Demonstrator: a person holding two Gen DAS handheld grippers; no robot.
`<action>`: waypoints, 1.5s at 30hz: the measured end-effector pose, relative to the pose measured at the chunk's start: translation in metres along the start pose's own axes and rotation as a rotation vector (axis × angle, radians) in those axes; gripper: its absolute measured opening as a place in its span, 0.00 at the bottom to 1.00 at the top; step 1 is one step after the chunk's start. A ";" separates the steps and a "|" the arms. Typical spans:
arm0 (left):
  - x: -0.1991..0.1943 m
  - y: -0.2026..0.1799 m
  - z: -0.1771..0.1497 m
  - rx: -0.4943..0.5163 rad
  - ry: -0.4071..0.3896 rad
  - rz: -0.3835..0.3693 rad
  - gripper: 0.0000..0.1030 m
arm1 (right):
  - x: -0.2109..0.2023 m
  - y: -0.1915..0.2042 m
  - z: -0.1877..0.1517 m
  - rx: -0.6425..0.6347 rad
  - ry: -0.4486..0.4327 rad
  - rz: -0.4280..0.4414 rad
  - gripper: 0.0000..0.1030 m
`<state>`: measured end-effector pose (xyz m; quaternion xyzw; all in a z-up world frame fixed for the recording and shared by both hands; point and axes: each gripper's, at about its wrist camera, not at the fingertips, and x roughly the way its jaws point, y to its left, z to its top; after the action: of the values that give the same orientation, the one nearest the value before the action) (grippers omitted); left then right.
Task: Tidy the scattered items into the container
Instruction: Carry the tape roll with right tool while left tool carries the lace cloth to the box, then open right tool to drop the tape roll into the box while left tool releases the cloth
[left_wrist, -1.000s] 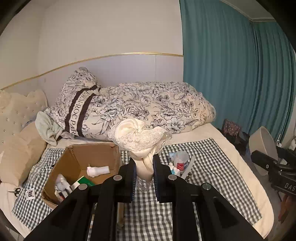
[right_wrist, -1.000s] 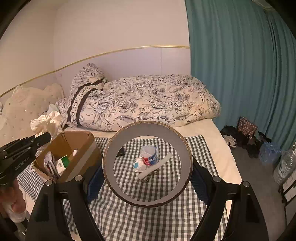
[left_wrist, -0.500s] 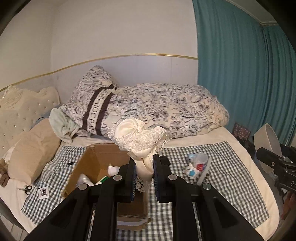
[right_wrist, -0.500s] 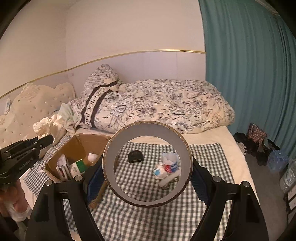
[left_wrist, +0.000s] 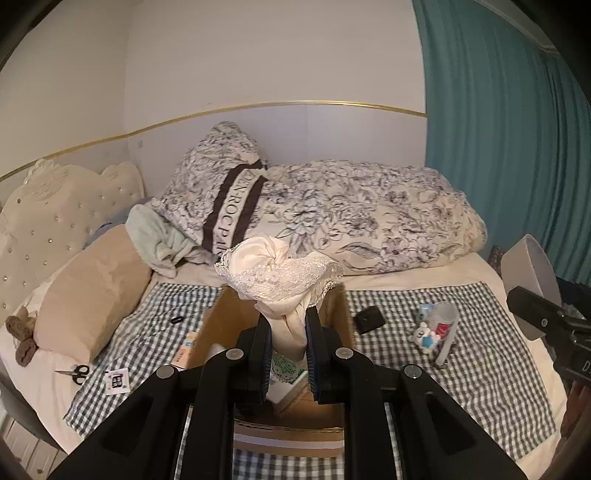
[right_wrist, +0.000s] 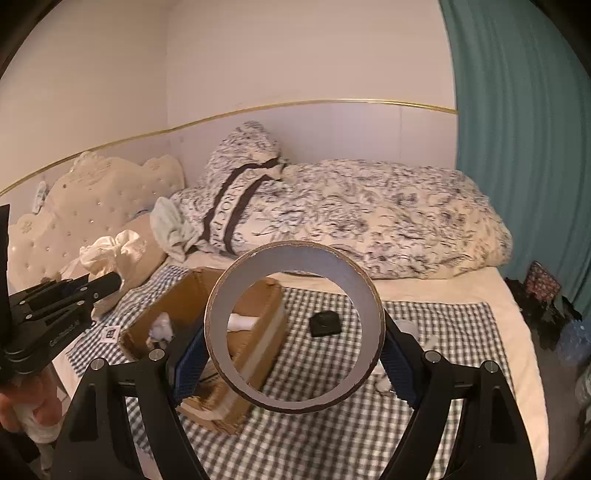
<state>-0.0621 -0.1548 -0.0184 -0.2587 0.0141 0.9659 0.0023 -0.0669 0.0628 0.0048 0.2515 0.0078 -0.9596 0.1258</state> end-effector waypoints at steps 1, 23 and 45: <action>0.002 0.005 0.000 -0.003 0.002 0.005 0.15 | 0.002 0.004 0.000 -0.003 0.000 0.007 0.79; 0.048 0.054 -0.016 -0.052 0.084 0.036 0.15 | 0.076 0.068 -0.004 -0.084 0.079 0.119 0.80; 0.145 0.072 -0.035 -0.064 0.222 0.003 0.15 | 0.184 0.099 -0.003 -0.149 0.196 0.160 0.80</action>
<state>-0.1706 -0.2277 -0.1191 -0.3641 -0.0163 0.9312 -0.0091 -0.1960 -0.0769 -0.0827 0.3336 0.0713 -0.9142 0.2190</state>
